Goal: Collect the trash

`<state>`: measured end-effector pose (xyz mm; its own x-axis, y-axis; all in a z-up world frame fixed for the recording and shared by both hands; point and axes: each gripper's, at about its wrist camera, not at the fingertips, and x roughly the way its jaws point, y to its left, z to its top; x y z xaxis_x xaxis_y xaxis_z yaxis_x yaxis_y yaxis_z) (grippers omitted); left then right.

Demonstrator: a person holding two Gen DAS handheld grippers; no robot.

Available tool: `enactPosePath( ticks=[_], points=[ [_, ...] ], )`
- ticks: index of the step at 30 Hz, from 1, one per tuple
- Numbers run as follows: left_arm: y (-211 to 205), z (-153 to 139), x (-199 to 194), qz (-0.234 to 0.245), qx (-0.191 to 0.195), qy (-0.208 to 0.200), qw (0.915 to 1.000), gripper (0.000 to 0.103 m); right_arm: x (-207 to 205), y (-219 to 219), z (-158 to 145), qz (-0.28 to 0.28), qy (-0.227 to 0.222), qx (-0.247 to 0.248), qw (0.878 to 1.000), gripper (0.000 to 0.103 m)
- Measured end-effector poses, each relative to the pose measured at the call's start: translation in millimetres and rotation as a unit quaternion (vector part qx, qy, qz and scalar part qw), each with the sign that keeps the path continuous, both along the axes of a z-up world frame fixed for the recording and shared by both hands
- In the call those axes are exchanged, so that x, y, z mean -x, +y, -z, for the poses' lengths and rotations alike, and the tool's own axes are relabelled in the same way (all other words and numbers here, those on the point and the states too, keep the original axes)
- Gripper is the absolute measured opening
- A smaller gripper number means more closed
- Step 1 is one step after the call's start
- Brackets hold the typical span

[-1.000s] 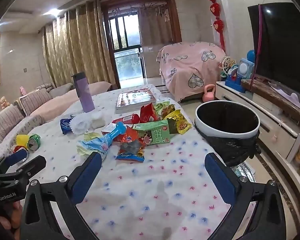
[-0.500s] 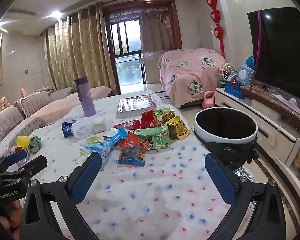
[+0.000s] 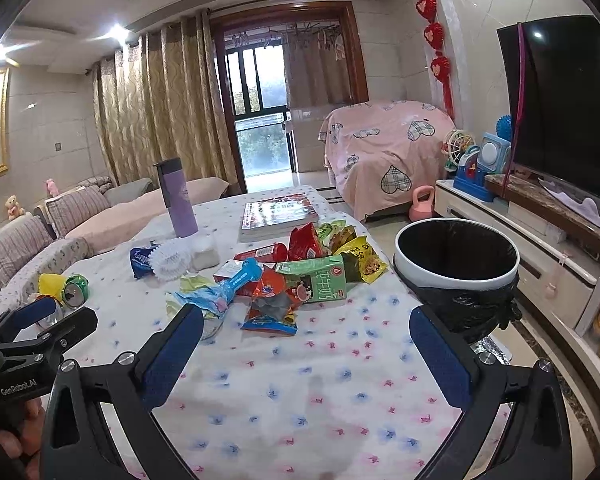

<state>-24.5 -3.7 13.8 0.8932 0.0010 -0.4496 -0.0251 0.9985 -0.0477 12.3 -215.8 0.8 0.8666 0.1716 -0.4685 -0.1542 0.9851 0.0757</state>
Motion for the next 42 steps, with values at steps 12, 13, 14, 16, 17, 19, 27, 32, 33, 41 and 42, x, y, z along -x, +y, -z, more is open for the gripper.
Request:
enactPosePath(
  ticks=[12,13,14,16,17,19,27,32,33,41,42],
  points=[
    [-0.7,-1.2,0.4,0.0,-0.001,-0.002,1.0,0.103,-1.4,0.3,2.6,-0.004,0.0,-0.004,1.0,0.103],
    [-0.5,-1.1,0.6,0.001,0.0,-0.002,1.0,0.103,-1.2,0.0,2.7,-0.004,0.0,-0.005,1.0,0.103],
    [-0.6,-1.4,0.8,0.002,0.0,-0.002,1.0,0.103,-0.9,0.1,2.6,-0.005,0.0,-0.005,1.0,0.103],
    [-0.7,-1.4,0.7,0.001,0.0,-0.002,1.0,0.103,-1.5,0.5,3.7,-0.004,0.002,-0.006,1.0,0.103],
    [-0.7,-1.4,0.6,0.002,0.001,-0.001,1.0,0.103,-1.9,0.4,4.2,-0.005,0.002,-0.006,1.0,0.103],
    [-0.8,-1.4,0.6,0.002,0.001,-0.002,1.0,0.103,-2.1,0.7,4.6,-0.005,0.003,-0.007,1.0,0.103],
    [-0.7,-1.1,0.8,0.002,0.0,-0.002,1.0,0.103,-3.0,-1.1,7.1,-0.007,0.006,-0.013,1.0,0.103],
    [-0.8,-0.1,-0.4,0.002,0.001,0.001,1.0,0.103,-3.5,-1.3,8.2,-0.009,0.008,-0.017,1.0,0.103],
    [-1.0,0.8,-1.8,0.002,0.002,0.003,1.0,0.103,-3.6,-1.1,8.2,-0.01,0.009,-0.018,1.0,0.103],
    [-1.1,7.5,-12.0,0.009,0.005,0.02,0.9997,0.103,-8.6,-2.9,11.6,-0.015,0.018,-0.026,0.999,0.103],
    [-0.5,8.3,-14.6,0.011,0.007,0.024,0.9996,0.103,-9.6,-3.3,11.8,-0.015,0.02,-0.028,0.999,0.103]
  ],
)
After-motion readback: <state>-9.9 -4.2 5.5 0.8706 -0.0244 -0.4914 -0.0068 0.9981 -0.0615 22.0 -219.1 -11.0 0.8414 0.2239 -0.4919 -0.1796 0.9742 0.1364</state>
